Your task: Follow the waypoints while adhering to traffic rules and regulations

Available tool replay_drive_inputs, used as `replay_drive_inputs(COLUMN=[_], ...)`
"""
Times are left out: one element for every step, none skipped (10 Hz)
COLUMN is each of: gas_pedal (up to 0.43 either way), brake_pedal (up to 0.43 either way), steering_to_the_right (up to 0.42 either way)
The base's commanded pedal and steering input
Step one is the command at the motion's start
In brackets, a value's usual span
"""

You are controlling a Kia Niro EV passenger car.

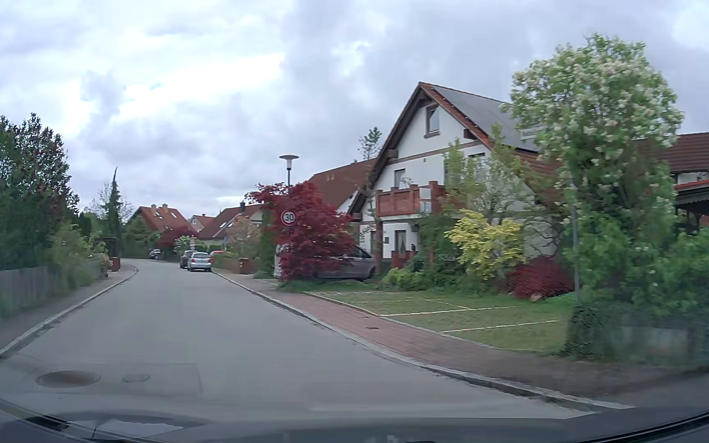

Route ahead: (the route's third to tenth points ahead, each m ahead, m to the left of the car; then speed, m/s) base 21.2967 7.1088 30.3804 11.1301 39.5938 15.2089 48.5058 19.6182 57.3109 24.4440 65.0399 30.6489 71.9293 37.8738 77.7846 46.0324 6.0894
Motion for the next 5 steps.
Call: replay_drive_inputs(gas_pedal=[0.390, 0.398, 0.398, 0.398, 0.398], brake_pedal=[0.012, 0.012, 0.012, 0.012, 0.012], steering_to_the_right=[-0.272, -0.234, -0.209, -0.195, -0.181])
